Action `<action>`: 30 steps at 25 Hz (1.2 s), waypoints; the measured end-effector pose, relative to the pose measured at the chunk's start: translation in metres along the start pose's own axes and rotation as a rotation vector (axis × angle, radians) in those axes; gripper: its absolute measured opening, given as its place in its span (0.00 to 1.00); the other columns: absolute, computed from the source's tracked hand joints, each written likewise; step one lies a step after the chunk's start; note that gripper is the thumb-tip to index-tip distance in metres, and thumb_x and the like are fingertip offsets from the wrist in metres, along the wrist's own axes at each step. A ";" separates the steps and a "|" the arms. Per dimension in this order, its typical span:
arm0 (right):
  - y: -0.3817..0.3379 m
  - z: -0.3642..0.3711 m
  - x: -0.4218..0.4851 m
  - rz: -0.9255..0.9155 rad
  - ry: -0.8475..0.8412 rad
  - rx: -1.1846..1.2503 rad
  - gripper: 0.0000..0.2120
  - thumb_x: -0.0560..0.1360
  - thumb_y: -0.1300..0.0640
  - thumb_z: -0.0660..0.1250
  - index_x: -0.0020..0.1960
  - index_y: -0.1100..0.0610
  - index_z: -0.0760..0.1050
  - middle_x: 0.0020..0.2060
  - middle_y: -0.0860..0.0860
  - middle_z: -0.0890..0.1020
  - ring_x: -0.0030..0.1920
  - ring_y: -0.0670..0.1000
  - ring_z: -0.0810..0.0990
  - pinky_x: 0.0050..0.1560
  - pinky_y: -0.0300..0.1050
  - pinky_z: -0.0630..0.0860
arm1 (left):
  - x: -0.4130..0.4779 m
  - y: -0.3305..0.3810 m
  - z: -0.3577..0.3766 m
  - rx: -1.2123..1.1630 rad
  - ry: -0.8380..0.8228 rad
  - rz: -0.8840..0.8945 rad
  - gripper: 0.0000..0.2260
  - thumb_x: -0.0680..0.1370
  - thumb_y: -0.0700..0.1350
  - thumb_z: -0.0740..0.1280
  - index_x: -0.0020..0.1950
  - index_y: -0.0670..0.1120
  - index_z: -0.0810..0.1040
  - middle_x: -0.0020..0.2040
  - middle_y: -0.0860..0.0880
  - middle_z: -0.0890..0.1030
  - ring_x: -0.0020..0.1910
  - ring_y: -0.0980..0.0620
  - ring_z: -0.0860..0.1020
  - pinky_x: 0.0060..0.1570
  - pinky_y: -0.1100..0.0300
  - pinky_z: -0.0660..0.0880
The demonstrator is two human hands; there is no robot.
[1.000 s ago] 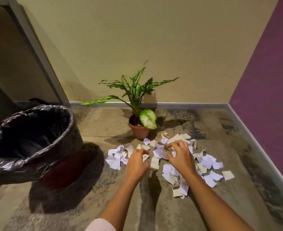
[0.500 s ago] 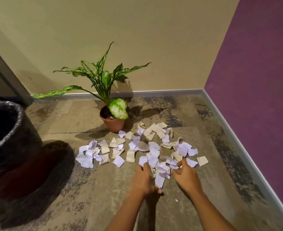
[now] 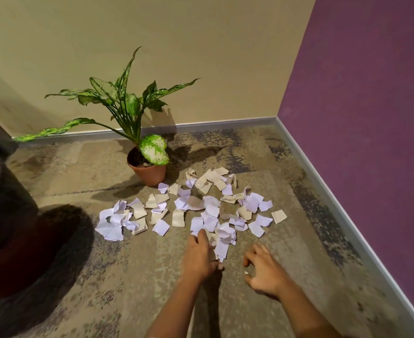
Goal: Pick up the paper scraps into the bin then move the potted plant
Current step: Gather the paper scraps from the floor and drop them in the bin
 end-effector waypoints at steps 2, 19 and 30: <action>-0.002 0.001 -0.002 -0.009 0.010 -0.042 0.09 0.70 0.48 0.66 0.47 0.49 0.69 0.52 0.46 0.67 0.59 0.48 0.66 0.54 0.41 0.69 | -0.005 0.004 -0.003 0.039 0.014 0.013 0.37 0.67 0.52 0.77 0.69 0.47 0.60 0.65 0.44 0.65 0.61 0.42 0.74 0.53 0.51 0.75; -0.015 0.001 -0.025 0.070 0.115 -0.183 0.10 0.74 0.59 0.63 0.54 0.57 0.78 0.57 0.52 0.72 0.63 0.53 0.69 0.53 0.48 0.74 | -0.022 0.015 0.016 0.145 -0.042 0.137 0.33 0.70 0.52 0.76 0.67 0.45 0.63 0.63 0.45 0.67 0.59 0.44 0.74 0.52 0.51 0.76; 0.003 -0.014 -0.016 0.496 0.299 0.303 0.04 0.72 0.55 0.64 0.43 0.50 0.77 0.39 0.48 0.82 0.41 0.54 0.81 0.44 0.51 0.80 | -0.017 -0.008 0.001 0.027 -0.008 0.084 0.32 0.70 0.50 0.76 0.67 0.45 0.62 0.66 0.45 0.66 0.62 0.42 0.74 0.55 0.51 0.75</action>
Point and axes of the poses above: each hand's wrist, its own x-axis towards the middle knuckle, its own z-axis out of the palm, y = z × x, the point moved 10 cm from there along x, towards the middle knuckle
